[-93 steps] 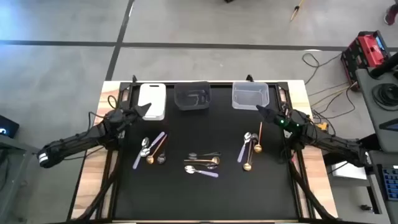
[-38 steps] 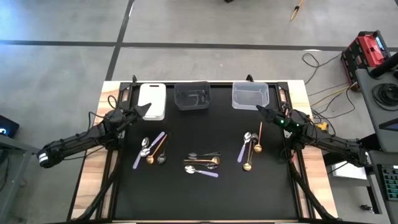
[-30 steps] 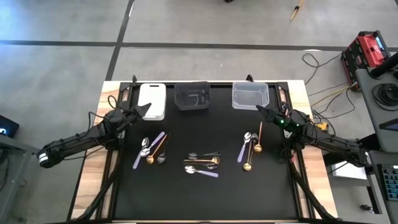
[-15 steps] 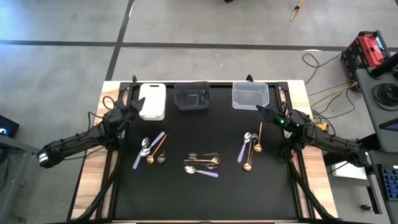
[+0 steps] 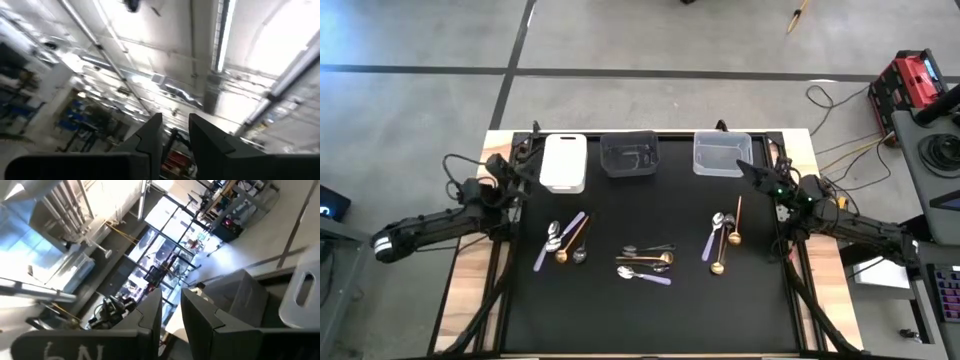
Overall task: Sort silverware by color (type)
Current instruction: Put the black spoon into the transparent bin
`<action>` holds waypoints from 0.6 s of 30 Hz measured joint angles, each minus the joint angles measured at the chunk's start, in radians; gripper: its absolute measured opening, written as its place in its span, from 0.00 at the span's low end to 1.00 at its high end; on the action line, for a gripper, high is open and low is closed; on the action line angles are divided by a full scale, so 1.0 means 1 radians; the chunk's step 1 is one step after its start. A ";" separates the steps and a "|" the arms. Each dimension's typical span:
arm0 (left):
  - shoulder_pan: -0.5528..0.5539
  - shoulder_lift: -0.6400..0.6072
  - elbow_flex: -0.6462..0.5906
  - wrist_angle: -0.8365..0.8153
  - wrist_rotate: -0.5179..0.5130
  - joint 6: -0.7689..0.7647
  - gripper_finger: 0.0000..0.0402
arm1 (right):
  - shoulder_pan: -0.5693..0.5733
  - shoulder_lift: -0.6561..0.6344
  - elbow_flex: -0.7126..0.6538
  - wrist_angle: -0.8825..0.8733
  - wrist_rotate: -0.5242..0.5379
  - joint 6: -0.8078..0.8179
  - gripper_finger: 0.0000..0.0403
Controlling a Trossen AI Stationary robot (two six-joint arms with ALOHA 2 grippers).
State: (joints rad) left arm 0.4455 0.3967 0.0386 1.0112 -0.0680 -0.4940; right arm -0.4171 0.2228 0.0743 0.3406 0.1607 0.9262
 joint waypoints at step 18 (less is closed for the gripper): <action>-0.024 0.346 0.403 -0.514 0.034 0.290 0.19 | 0.000 0.570 0.430 -0.471 -0.215 -0.325 0.16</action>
State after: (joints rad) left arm 0.4217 0.7430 0.4420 0.4971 -0.0344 -0.2040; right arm -0.4168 0.7929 0.5048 -0.1302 -0.0542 0.6015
